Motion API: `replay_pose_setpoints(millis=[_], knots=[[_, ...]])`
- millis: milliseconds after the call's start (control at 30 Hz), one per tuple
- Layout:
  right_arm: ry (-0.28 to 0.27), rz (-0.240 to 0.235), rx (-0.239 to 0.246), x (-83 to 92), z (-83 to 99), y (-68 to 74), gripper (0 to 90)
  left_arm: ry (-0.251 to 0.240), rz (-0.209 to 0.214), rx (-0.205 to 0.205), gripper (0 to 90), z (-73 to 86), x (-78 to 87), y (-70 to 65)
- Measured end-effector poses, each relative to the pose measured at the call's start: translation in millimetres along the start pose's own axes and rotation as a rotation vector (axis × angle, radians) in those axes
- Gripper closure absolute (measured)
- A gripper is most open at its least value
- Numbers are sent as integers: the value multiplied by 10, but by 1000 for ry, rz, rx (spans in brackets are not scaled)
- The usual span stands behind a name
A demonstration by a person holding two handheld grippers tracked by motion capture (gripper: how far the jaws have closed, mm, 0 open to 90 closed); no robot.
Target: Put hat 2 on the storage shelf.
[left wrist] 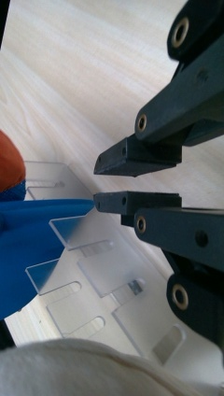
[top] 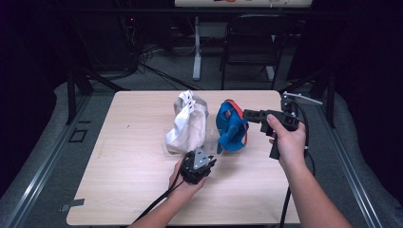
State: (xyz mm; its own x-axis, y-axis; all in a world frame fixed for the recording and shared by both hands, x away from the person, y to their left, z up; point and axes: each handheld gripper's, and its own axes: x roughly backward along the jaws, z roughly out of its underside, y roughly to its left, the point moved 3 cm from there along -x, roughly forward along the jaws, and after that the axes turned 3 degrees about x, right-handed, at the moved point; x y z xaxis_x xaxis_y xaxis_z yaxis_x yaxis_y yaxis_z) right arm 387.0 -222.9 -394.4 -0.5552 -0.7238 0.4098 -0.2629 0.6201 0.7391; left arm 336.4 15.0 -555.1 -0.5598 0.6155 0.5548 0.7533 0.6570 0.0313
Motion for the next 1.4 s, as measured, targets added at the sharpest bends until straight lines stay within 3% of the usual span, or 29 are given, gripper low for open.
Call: replay_pose_setpoints(millis=[167, 200, 367, 633, 733, 867, 933, 1000, 1067, 1200, 1333, 1400], knots=[[5, 28, 72, -16, 121, -24, 573, 15, 14, -4, 685, 59, 149, 49], [1, 38, 111, -7, 187, -41, 550, 27, 21, 14, 662, 106, 225, 93], [-15, 85, 188, 3, 364, -132, 503, 39, 28, 33, 589, 206, 402, 199], [-14, 117, 235, 4, 696, -340, 497, 82, 34, 56, 537, 494, 749, 442], [-13, 129, 288, -26, 946, -429, 507, 100, 25, 85, 522, 653, 906, 557], [-12, 134, 308, -53, 1127, -503, 527, 106, 9, 95, 509, 771, 1041, 651], [-14, 138, 300, -65, 1230, -572, 556, 101, -15, 89, 502, 839, 1086, 704], [-58, 137, 291, -105, 1376, -714, 559, 68, -24, 131, 502, 962, 1114, 792], [-74, 141, 284, -124, 1420, -759, 553, 68, -20, 138, 502, 992, 1111, 824], [-62, 159, 336, -224, 1531, -863, 567, 67, -33, 136, 502, 1023, 1115, 940], [-51, 143, 369, -291, 1579, -891, 538, 48, -35, 202, 511, 1076, 1134, 1009], [-28, 151, 388, -299, 1602, -885, 528, 52, -34, 213, 511, 1087, 1128, 1019]])
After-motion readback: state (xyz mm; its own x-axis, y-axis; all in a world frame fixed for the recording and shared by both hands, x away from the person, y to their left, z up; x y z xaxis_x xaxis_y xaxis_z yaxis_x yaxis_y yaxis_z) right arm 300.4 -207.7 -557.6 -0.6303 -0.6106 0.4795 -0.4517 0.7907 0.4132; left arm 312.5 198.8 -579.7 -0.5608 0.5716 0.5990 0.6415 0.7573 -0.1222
